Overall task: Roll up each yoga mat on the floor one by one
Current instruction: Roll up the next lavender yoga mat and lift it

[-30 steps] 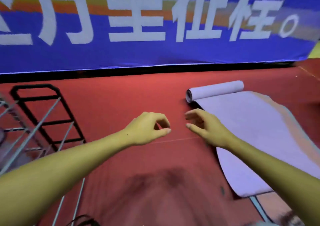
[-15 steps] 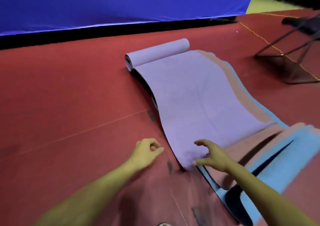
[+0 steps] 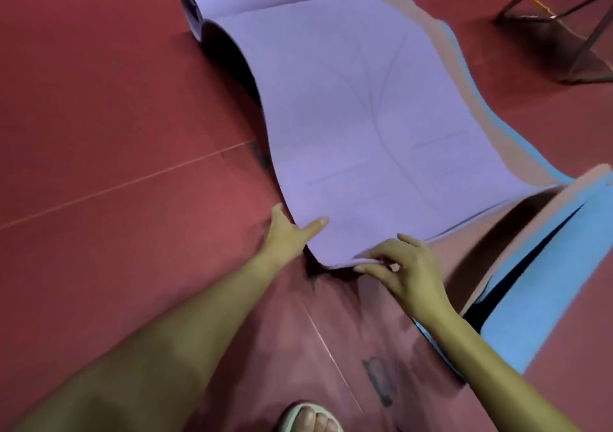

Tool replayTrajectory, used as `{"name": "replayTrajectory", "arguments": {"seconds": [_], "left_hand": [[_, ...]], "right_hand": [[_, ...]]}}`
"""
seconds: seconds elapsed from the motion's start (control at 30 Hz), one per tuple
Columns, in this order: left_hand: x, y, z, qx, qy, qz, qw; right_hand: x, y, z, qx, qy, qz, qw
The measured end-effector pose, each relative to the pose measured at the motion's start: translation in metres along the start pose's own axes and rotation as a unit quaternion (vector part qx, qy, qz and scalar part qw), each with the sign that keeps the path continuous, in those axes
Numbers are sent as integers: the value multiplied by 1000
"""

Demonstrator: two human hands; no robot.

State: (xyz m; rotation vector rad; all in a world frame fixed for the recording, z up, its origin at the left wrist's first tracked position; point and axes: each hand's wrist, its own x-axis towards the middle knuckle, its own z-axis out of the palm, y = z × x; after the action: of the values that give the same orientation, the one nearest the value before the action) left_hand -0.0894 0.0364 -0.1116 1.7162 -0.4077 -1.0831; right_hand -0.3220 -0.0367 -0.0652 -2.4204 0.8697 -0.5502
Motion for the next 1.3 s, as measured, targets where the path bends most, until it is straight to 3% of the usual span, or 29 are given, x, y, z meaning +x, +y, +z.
{"name": "replayTrajectory", "arguments": {"seconds": [0.13,0.23,0.4,0.53,0.77,0.9,1.0,1.1,1.3], "left_hand": [[22,15,-35,-42,117,17,992],[30,22,-68,-76,126,66,987],[13,16,-130,-12,142,128,982],[-11,-5,-166,23,150,127,980],[-29,-37,-224,59,158,109,980],[-29,-44,-250,87,144,67,984],[-11,-36,-261,93,121,14,988],[15,-15,-265,69,124,-23,990],[77,91,-268,16,256,113,960]], "right_hand": [[-3,-60,5,78,-13,4,997],[-8,-100,18,118,-44,18,992],[23,-124,23,188,-65,68,978],[68,-97,5,116,-33,86,989],[125,14,-7,-82,-96,228,966],[125,63,-11,-96,-84,324,937],[112,100,-3,-19,-75,389,918],[105,95,-2,-8,-80,390,917],[119,91,-20,5,-14,375,927]]}}
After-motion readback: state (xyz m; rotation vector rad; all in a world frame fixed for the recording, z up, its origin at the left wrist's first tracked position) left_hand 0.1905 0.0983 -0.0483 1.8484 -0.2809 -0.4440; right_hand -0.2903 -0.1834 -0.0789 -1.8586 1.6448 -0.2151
